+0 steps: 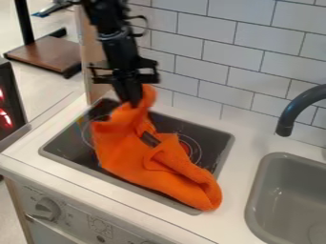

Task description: Fold the cloth from left to right

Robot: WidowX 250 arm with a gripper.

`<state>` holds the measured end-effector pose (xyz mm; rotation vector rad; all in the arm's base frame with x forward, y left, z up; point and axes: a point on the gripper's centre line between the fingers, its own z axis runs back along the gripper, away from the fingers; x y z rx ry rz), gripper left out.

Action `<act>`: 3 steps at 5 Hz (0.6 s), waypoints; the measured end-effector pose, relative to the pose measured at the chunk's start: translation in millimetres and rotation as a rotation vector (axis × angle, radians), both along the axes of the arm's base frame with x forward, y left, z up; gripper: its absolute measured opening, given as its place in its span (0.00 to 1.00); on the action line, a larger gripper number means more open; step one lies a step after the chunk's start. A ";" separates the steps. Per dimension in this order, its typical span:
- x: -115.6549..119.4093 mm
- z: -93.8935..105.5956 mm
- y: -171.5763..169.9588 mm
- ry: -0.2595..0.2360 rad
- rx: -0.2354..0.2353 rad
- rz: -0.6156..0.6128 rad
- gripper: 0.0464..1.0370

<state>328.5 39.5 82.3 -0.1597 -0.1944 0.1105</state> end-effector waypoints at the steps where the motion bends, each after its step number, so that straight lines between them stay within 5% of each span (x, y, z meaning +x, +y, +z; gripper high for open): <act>1: -12.3 -9.9 -25.5 0.004 0.032 -0.068 0.01; 3: -20.8 -40.6 -59.2 0.013 0.097 -0.124 0.01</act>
